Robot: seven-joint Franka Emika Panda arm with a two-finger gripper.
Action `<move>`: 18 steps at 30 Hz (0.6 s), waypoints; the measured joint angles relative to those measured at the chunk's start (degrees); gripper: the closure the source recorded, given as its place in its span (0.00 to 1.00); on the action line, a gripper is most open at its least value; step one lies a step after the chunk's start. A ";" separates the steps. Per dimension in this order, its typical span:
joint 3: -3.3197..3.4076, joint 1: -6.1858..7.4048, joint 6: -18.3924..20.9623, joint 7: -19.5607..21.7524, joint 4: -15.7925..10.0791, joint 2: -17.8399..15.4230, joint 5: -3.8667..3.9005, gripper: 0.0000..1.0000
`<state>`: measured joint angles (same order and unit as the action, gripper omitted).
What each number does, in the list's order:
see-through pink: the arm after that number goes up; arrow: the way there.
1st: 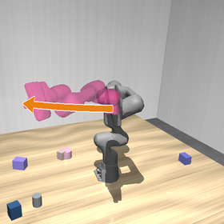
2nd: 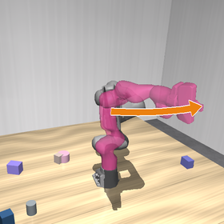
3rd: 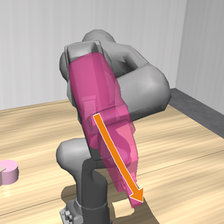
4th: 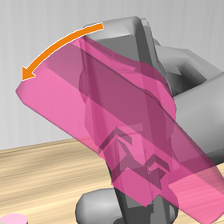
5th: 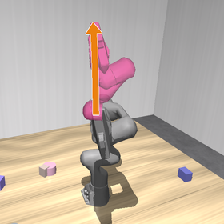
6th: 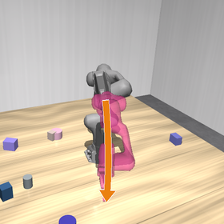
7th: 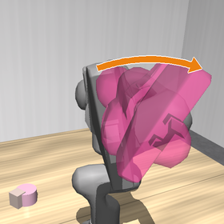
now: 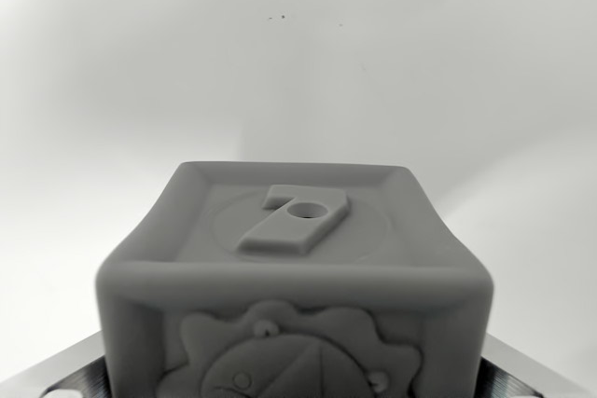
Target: Destack cube
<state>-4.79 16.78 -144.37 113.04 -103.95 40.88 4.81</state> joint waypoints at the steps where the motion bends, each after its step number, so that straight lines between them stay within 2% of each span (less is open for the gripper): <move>1: 0.04 0.03 -0.13 0.00 0.08 0.20 0.00 1.00; 18: 0.49 0.42 -1.86 0.00 0.95 2.76 0.00 1.00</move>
<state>-4.29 17.19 -146.23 113.04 -103.00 43.64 4.81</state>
